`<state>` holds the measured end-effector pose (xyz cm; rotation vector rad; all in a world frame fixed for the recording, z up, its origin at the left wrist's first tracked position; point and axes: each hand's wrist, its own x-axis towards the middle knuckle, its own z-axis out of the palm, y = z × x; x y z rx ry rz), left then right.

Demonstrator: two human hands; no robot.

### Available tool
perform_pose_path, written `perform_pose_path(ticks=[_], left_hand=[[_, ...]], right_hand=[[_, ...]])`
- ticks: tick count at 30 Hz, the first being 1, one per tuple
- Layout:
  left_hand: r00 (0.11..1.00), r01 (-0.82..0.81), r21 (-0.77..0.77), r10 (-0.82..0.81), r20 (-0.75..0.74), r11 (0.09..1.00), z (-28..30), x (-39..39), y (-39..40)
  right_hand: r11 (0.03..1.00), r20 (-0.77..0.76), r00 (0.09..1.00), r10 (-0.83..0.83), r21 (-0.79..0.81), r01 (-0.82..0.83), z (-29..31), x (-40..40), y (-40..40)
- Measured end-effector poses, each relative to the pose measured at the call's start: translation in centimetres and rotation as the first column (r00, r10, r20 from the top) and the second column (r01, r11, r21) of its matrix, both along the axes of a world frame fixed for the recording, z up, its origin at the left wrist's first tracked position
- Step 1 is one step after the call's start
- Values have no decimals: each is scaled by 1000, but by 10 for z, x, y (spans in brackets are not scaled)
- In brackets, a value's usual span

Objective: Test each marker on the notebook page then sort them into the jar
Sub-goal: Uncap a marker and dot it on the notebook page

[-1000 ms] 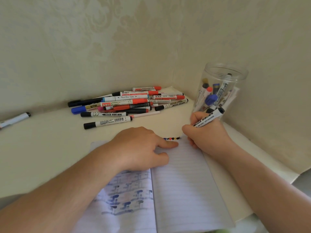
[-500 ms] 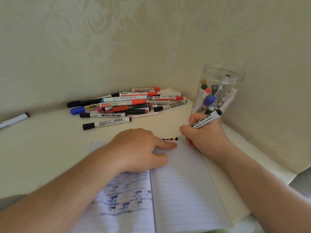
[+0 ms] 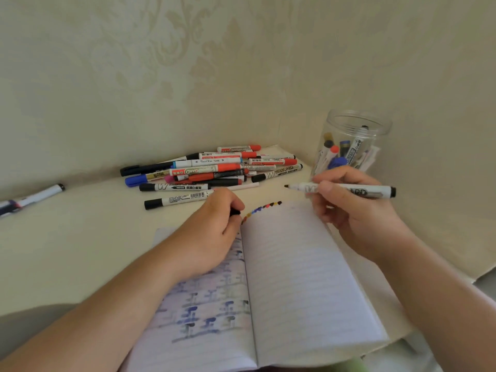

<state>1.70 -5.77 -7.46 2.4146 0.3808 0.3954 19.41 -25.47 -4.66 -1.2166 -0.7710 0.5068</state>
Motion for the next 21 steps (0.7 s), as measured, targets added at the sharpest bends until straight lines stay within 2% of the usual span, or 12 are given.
perform_pose_path(ticks=[3,6,8,13,21], left_hand=[[993,-60,-98,69,98,993,-1,2,4],[982,-88,-232,123,141,969,1,0,5],[983,-72,-246,110,146,967,2,0,4],[979,-39,-287,94,181,957,-1,-1,6],[974,-17,-281,79,212,960,-2,-1,5]], right_hand=[[993,-42,994,97,-70,-100,13,-7,-3],[972,182,982,47,-236,-3,24,-19,-1],[969,238,971,-1,-238,59,28,-26,3],[949,134,989,-62,-299,100,23,-38,17],[954,49,991,-122,-269,130,14,-39,24]])
